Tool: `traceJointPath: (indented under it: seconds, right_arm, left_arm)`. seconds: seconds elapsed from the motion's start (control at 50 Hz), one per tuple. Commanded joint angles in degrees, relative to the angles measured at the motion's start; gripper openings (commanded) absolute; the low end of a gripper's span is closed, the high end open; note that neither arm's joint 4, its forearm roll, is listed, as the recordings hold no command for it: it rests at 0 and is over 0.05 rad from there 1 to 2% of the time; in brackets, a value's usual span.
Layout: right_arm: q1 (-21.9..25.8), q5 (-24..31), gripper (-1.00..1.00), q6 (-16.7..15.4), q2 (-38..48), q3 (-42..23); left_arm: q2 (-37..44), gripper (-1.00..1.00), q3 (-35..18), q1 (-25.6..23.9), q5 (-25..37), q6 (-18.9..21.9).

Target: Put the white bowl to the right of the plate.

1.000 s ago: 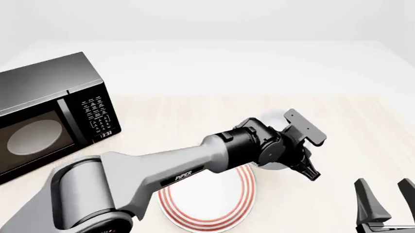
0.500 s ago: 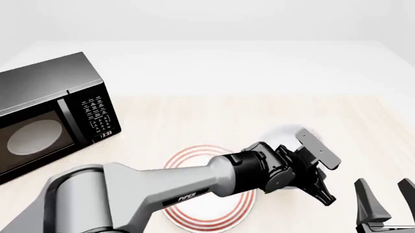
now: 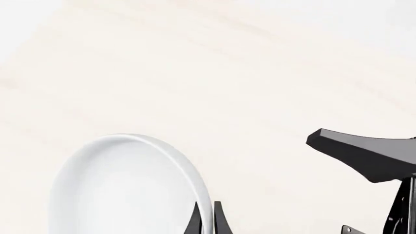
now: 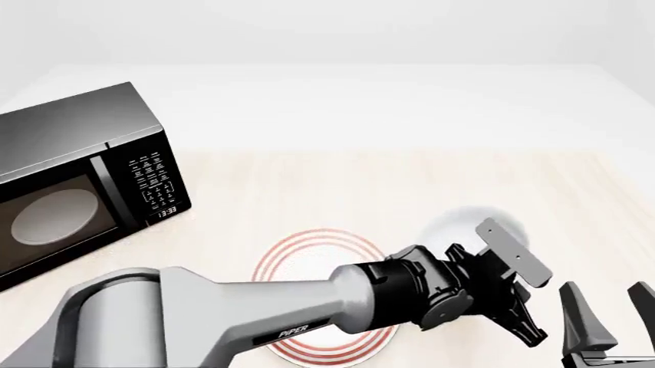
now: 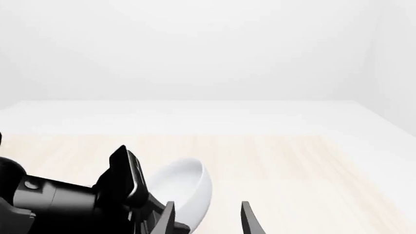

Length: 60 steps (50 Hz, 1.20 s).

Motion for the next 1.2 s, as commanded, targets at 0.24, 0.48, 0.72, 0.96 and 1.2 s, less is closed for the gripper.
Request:
traceJointPath:
  seconds: [0.24, 0.48, 0.72, 0.96, 1.2]
  right_arm:
    - [-0.01, 0.0, 1.0, 0.0, 0.0, 0.0]
    - [0.0, 0.0, 1.0, 0.0, 0.01, 0.0]
    - [0.0, 0.0, 1.0, 0.0, 0.01, 0.0]
    - [0.0, 0.0, 1.0, -0.01, 0.0, 0.0]
    - [0.0, 0.0, 1.0, 0.0, 0.0, 0.0]
  left_arm:
    - [2.09, -1.0, -3.02, 1.29, -1.24, 0.5]
    - [2.44, -1.0, -2.01, 1.07, -3.13, -1.19]
    - [3.51, -1.0, -1.59, 1.37, -4.09, -2.55]
    - [5.47, -1.0, -4.29, 2.54, -3.18, -2.5]
    - [5.89, -1.0, -3.79, 1.93, -4.1, -2.89]
